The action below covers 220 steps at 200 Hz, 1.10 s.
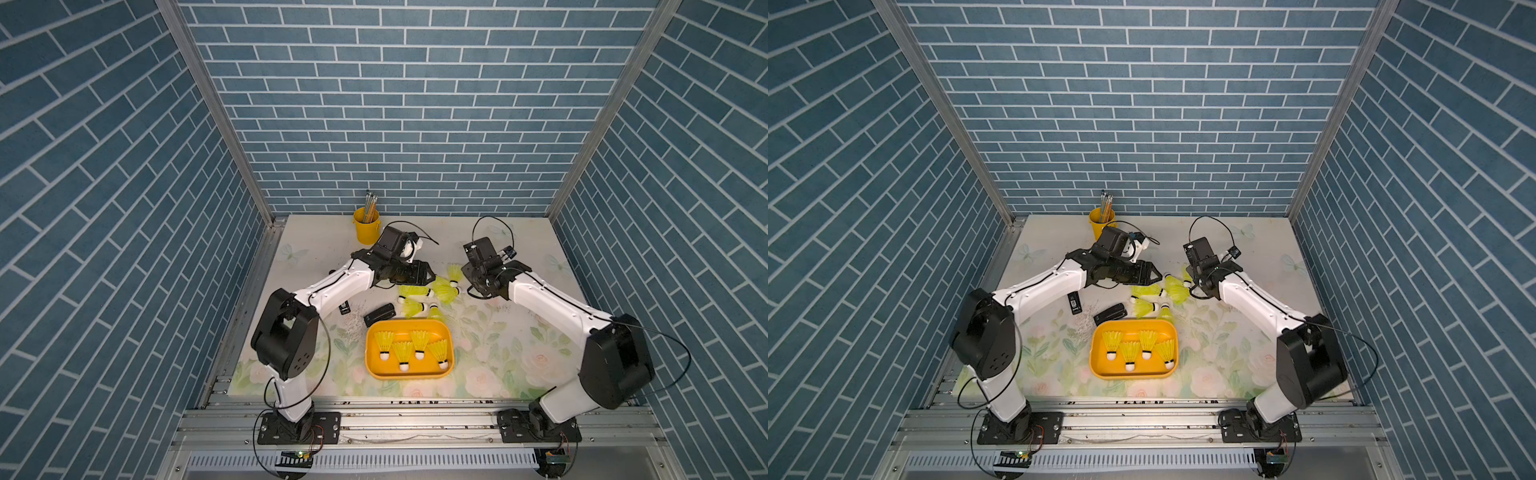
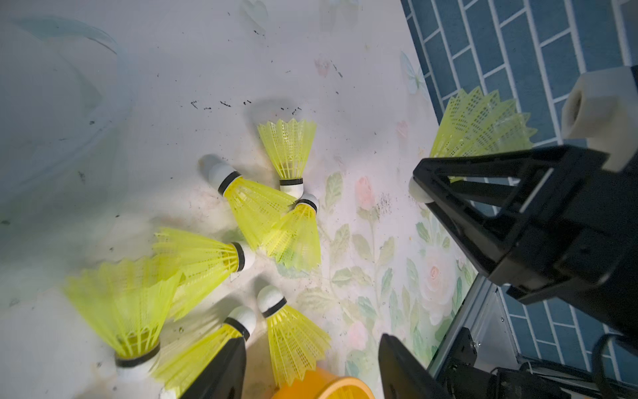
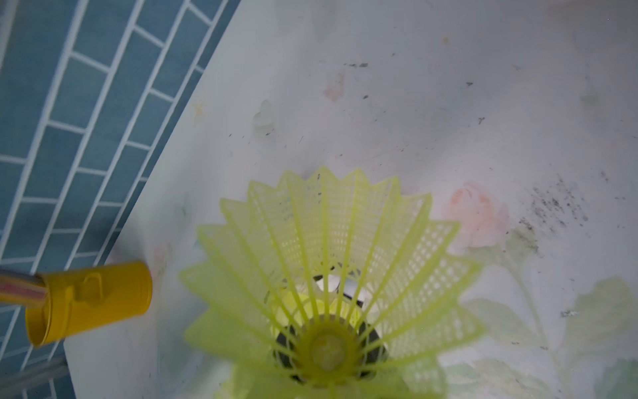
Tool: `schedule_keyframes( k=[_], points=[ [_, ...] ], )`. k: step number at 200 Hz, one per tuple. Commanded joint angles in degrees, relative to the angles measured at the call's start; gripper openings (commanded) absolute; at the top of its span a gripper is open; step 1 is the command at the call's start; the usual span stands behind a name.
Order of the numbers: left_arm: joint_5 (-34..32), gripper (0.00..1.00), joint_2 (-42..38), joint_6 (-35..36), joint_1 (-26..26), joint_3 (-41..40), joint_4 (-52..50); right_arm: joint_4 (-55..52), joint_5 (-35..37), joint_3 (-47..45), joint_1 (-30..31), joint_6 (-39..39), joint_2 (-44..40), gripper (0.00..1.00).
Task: Put the shuttlecocks into the storage box
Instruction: Pick up the shuttlecock at the center of the board, then place the shuttlecock in the storage box.
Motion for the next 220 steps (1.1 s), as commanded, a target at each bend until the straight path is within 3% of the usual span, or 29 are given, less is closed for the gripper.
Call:
schedule_keyframes(
  k=[1,36,83,138,220],
  points=[
    [-3.1,0.67,-5.8,-2.3,0.2,-4.9,1.5,1.6,-1.9,-4.7,3.9,-11.7,-5.2,0.08],
    [-5.6,0.67,-15.4,-3.9,0.1,-13.4,0.1,3.0,-5.5,-10.3,12.0,-16.2,-11.8,0.06],
    [-11.2,0.67,-28.0,-7.4,0.1,-22.9,-3.7,6.0,-10.3,-12.3,21.3,-19.4,-14.1,0.07],
    [-16.5,0.68,-45.1,-12.8,-0.3,-33.7,-12.0,16.1,-15.9,-12.8,32.6,-22.8,-7.8,0.1],
    [-16.9,0.67,-60.4,-18.1,-0.3,-39.1,-25.1,21.5,-23.6,-11.4,38.7,-23.5,2.6,0.11]
  ],
)
